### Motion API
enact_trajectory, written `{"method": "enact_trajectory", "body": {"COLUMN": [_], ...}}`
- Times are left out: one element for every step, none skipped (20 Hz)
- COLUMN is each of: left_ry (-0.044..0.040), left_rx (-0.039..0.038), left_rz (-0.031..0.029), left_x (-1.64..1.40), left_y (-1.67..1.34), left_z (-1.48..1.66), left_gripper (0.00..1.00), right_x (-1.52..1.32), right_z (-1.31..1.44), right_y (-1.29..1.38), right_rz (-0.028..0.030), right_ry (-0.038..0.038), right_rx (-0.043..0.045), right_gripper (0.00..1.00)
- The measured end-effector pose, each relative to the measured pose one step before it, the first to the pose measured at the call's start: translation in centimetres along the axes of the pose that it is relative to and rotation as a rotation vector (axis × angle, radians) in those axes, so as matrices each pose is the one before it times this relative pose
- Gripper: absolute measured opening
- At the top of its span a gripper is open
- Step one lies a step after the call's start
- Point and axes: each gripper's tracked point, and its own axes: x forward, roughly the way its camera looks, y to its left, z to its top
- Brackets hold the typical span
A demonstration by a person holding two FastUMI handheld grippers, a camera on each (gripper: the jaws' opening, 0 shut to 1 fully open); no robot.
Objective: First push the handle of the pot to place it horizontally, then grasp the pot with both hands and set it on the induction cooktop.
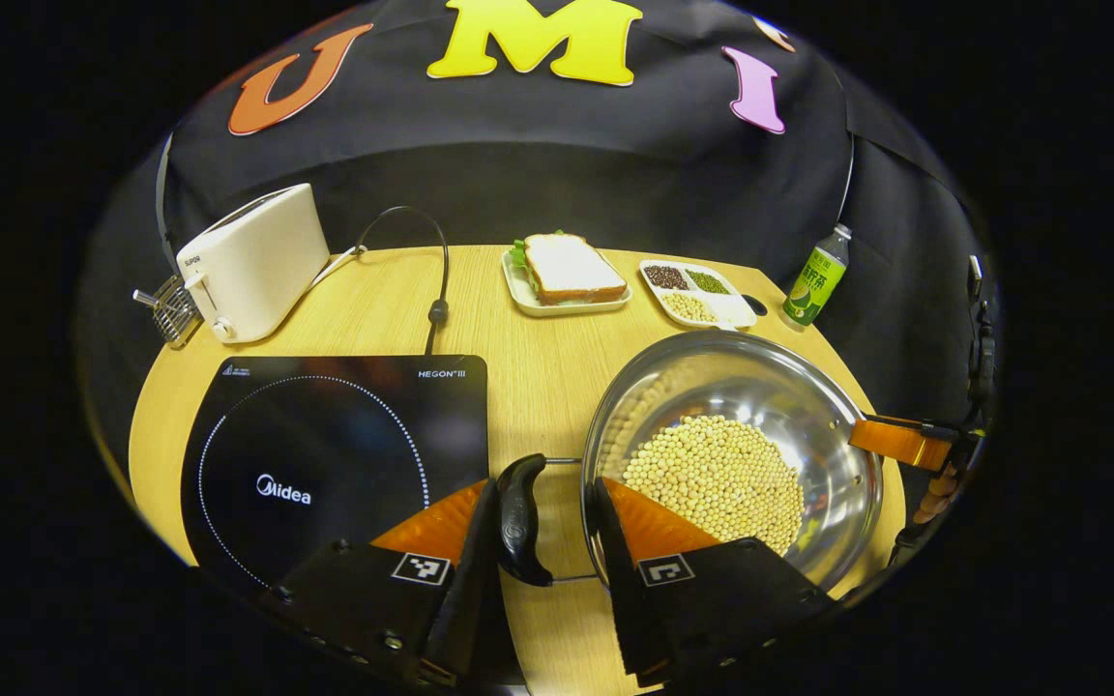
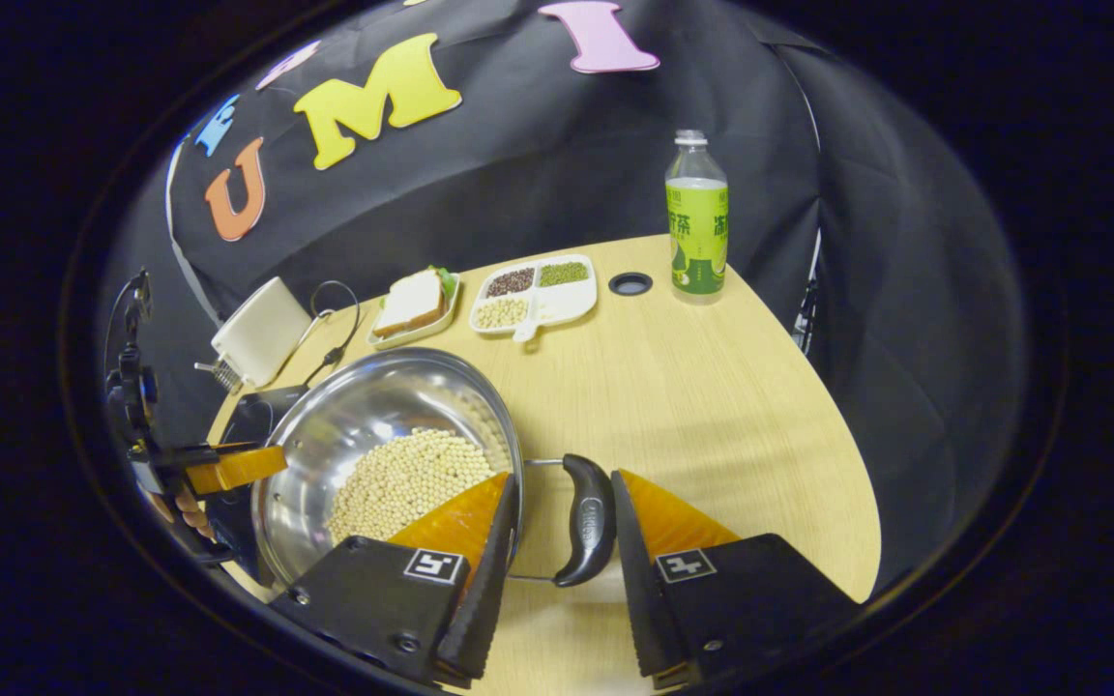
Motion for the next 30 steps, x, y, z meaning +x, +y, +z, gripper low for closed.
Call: {"method": "enact_trajectory", "body": {"left_ry": [-0.00248,-0.00319,-0.00058,-0.00397,-0.00694,-0.00690,-0.00559,-0.00151,-0.00080,-0.00358,-0.00582,-0.01099,-0.01453,-0.01259,-0.01376,-0.01291,-0.01379,-0.00949,-0.01007,-0.00875,-0.01147,-0.00713,-0.00606,-0.00477,-0.00345,-0.00237,-0.00432,-0.00538,-0.00324,-0.00138], "left_rx": [0.00534,0.00297,-0.00298,-0.00211,-0.00016,-0.00106,-0.00540,-0.00325,-0.00019,-0.00068,-0.00603,-0.00349,-0.00184,-0.00396,-0.00127,-0.00168,-0.00315,-0.00413,-0.00585,-0.00260,-0.00502,-0.00597,-0.00608,-0.00507,-0.00660,-0.00608,-0.00527,-0.00483,-0.00327,-0.00463], "left_rz": [0.00075,-0.00022,-0.00082,-0.00067,-0.00133,-0.00115,-0.00112,-0.00184,-0.00456,-0.00456,-0.00424,-0.00460,-0.00289,-0.00199,-0.00051,-0.00030,0.00203,0.00176,0.00217,0.00224,0.00552,0.00619,0.00754,0.00785,0.00668,0.00669,0.00779,0.00966,0.00974,0.00883], "left_x": [-0.070,-0.227,-0.304,0.024,-0.239,-0.379,-0.399,-0.492,-0.503,-0.547,-0.569,-0.706,-0.695,-0.815,-0.837,-0.891,-0.893,-0.772,-0.781,-0.927,-0.810,-0.682,-0.695,-0.529,-0.446,-0.406,-0.275,-0.224,-0.394,-0.103], "left_y": [0.012,-0.037,-0.092,0.074,-0.002,0.017,0.037,-0.099,-0.008,0.026,0.122,0.099,0.253,0.275,0.324,0.415,0.523,0.538,0.567,0.667,0.753,0.691,0.865,1.048,0.973,0.927,0.980,0.964,0.956,1.011], "left_z": [0.006,-0.068,-0.172,0.112,0.142,0.085,0.085,0.082,0.051,0.137,0.141,0.299,0.463,0.343,0.408,0.519,0.519,0.419,0.399,0.454,0.404,0.315,0.302,0.210,0.193,0.266,0.328,0.269,0.185,0.185], "left_gripper": [0.56,0.55,0.55,0.43,0.43,0.65,0.43,0.53,0.53,0.53,0.53,0.53,0.53,0.53,0.53,0.53,0.53,0.53,0.53,0.53,0.53,0.53,0.53,0.53,0.53,0.53,0.53,0.53,0.53,0.53], "right_x": [-0.071,-0.164,-0.235,-0.272,-0.273,-0.358,-0.465,-0.507,-0.590,-0.647,-0.695,-0.743,-0.847,-0.799,-0.762,-0.730,-0.667,-0.676,-0.609,-0.528,-0.310,-0.217,-0.152,-0.108,0.035,0.187,0.303,0.391,0.375,0.394], "right_z": [-0.116,-0.106,-0.080,-0.092,0.024,0.042,0.057,0.113,0.164,0.250,0.189,0.315,0.373,0.397,0.454,0.511,0.345,0.462,0.547,0.429,0.378,0.223,0.315,0.194,0.244,0.266,0.295,0.247,0.118,0.216], "right_y": [-0.011,0.011,0.017,0.074,0.069,0.129,0.131,0.208,0.206,0.257,0.376,0.450,0.579,0.579,0.737,0.769,0.825,0.861,0.971,0.978,1.071,1.061,1.013,1.087,1.085,1.054,1.014,0.997,1.006,0.960], "right_rz": [-0.00189,-0.00014,0.00165,0.00227,0.00087,0.00071,-0.00042,-0.00210,-0.00532,-0.00507,-0.00359,-0.00178,-0.00080,-0.00162,-0.00030,0.00138,0.00407,0.00405,0.00474,0.00591,0.00671,0.00616,0.00535,0.00594,0.00654,0.00857,0.00951,0.00898,0.00850,0.00687], "right_ry": [0.00590,0.00317,-0.00137,-0.00012,-0.00367,-0.00396,-0.00302,-0.00312,-0.00362,-0.00156,-0.00396,-0.00535,-0.00996,-0.01140,-0.01230,-0.01098,-0.00824,-0.00910,-0.01109,-0.00925,-0.00620,-0.00269,-0.00001,0.00394,0.00318,0.00188,0.00309,0.00110,0.00507,0.00381], "right_rx": [0.00047,0.00403,0.00838,0.00450,0.00650,0.00221,-0.00007,-0.00449,-0.00427,-0.00348,-0.00187,-0.00556,-0.00667,-0.01116,-0.01164,-0.01092,-0.00821,-0.00912,-0.00880,-0.01001,-0.00801,-0.01510,-0.01260,-0.01160,-0.00901,-0.00683,-0.00444,-0.00067,-0.00553,-0.00311], "right_gripper": [0.58,0.56,0.56,0.56,0.55,0.56,0.55,0.57,0.55,0.55,0.55,0.55,0.55,0.55,0.55,0.55,0.57,0.55,0.55,0.55,0.55,0.55,0.55,0.55,0.55,0.55,0.56,0.57,0.56,0.56]}}
